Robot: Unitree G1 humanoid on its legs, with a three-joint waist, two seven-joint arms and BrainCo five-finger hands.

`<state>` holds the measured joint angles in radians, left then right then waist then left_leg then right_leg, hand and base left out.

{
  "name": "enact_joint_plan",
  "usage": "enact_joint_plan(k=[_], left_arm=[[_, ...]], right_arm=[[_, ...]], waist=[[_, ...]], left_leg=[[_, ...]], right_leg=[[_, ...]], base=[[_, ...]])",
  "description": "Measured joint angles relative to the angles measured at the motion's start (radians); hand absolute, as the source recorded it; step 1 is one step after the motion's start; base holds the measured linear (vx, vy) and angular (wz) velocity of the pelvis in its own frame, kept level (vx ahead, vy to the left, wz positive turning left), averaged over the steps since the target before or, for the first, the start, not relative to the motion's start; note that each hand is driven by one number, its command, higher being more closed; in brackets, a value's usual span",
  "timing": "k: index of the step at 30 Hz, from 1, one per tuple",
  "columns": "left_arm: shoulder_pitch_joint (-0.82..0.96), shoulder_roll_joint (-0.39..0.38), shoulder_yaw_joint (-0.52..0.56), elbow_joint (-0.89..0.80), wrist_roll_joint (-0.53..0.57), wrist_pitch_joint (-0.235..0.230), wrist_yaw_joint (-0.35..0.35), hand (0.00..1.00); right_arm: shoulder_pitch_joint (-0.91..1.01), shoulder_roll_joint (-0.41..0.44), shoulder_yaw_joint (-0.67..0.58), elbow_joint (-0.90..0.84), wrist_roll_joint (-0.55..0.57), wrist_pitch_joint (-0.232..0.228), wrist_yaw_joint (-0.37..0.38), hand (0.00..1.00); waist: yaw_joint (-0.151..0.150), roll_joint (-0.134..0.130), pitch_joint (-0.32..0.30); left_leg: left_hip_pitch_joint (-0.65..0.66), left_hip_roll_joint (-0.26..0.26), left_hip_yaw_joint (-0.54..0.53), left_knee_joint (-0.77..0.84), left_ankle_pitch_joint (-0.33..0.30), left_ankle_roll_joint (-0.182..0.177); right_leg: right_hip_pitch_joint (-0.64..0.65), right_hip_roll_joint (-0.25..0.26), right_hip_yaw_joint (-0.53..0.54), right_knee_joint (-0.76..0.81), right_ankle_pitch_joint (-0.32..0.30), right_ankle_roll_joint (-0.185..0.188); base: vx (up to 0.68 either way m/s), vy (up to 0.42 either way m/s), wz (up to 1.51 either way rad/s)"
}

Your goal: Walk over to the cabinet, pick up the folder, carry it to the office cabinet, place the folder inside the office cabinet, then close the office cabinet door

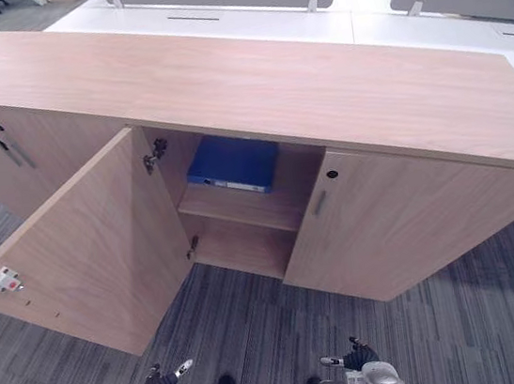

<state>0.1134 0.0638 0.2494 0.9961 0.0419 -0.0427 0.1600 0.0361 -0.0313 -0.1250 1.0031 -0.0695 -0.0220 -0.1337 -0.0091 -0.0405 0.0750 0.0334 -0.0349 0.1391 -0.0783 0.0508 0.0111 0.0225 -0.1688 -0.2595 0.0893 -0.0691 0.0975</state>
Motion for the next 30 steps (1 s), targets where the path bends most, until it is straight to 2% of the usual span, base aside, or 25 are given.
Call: enact_joint_plan(k=[5, 8, 10, 11, 17, 22, 27, 30], left_arm=[[0.032, 0.013, 0.156, -0.049, -0.101, -0.002, 0.021, 0.0], [0.042, 0.078, 0.27, -0.132, -0.17, -0.017, 0.057, 0.0], [0.043, 0.113, 0.298, -0.175, -0.193, -0.029, 0.062, 0.0], [0.042, 0.148, 0.306, -0.215, -0.207, -0.043, 0.079, 0.0], [0.031, 0.195, 0.311, -0.42, -0.214, -0.077, 0.105, 0.0], [0.006, 0.233, 0.29, -0.478, -0.214, -0.101, 0.121, 0.0], [-0.012, 0.279, 0.265, -0.478, -0.2, -0.104, 0.123, 0.0], [-0.019, 0.281, 0.257, -0.478, -0.18, -0.104, 0.133, 0.0]], right_arm=[[-0.003, -0.026, -0.015, 0.004, -0.007, 0.001, -0.001, 0.0], [-0.006, -0.05, -0.035, 0.003, -0.007, 0.001, -0.007, 0.0], [-0.014, -0.059, -0.034, 0.003, -0.007, 0.0, -0.008, 0.0], [-0.024, -0.063, -0.035, 0.003, -0.007, -0.001, -0.009, 0.0], [-0.037, -0.065, -0.011, 0.003, -0.006, -0.003, -0.01, 0.0], [-0.037, -0.076, 0.004, -0.003, -0.006, -0.004, -0.01, 0.0], [-0.036, -0.082, 0.005, -0.006, -0.006, -0.005, -0.009, 0.0], [-0.033, -0.082, 0.005, -0.005, -0.005, -0.005, -0.009, 0.0]], waist=[[0.007, 0.009, -0.005], [0.015, 0.021, 0.0], [0.018, 0.021, -0.003], [0.02, 0.021, -0.003], [0.036, 0.032, 0.001], [0.038, 0.031, 0.001], [0.043, 0.031, 0.001], [0.04, 0.028, 0.002]], left_leg=[[0.007, -0.003, -0.021, -0.005, 0.0, 0.0], [0.02, -0.004, -0.038, -0.006, 0.001, 0.002], [0.022, -0.002, -0.041, -0.006, 0.004, 0.006], [0.022, 0.001, -0.042, -0.004, 0.004, 0.006], [0.027, 0.01, -0.048, -0.005, 0.003, 0.006], [0.034, 0.015, -0.046, -0.008, 0.0, 0.001], [0.037, 0.021, -0.025, -0.008, -0.006, -0.003], [0.037, 0.023, -0.018, -0.008, -0.01, -0.005]], right_leg=[[0.026, 0.004, -0.011, -0.024, 0.004, 0.002], [0.059, 0.012, -0.027, -0.048, 0.004, 0.001], [0.065, 0.017, -0.028, -0.054, 0.005, 0.0], [0.069, 0.023, -0.028, -0.06, 0.008, -0.003], [0.086, 0.038, -0.027, -0.083, 0.019, -0.006], [0.091, 0.043, -0.023, -0.085, 0.016, -0.01], [0.084, 0.048, 0.002, -0.088, 0.015, -0.017], [0.083, 0.051, 0.009, -0.093, 0.015, -0.018]], base=[[0.01, 0.013, 0.13], [0.05, -0.01, 0.15], [0.05, -0.019, 0.02], [0.05, -0.028, 0.01], [0.02, -0.018, 0.02], [0.0, -0.006, 0.0], [-0.02, -0.007, -0.12], [0.0, -0.01, -0.09]])
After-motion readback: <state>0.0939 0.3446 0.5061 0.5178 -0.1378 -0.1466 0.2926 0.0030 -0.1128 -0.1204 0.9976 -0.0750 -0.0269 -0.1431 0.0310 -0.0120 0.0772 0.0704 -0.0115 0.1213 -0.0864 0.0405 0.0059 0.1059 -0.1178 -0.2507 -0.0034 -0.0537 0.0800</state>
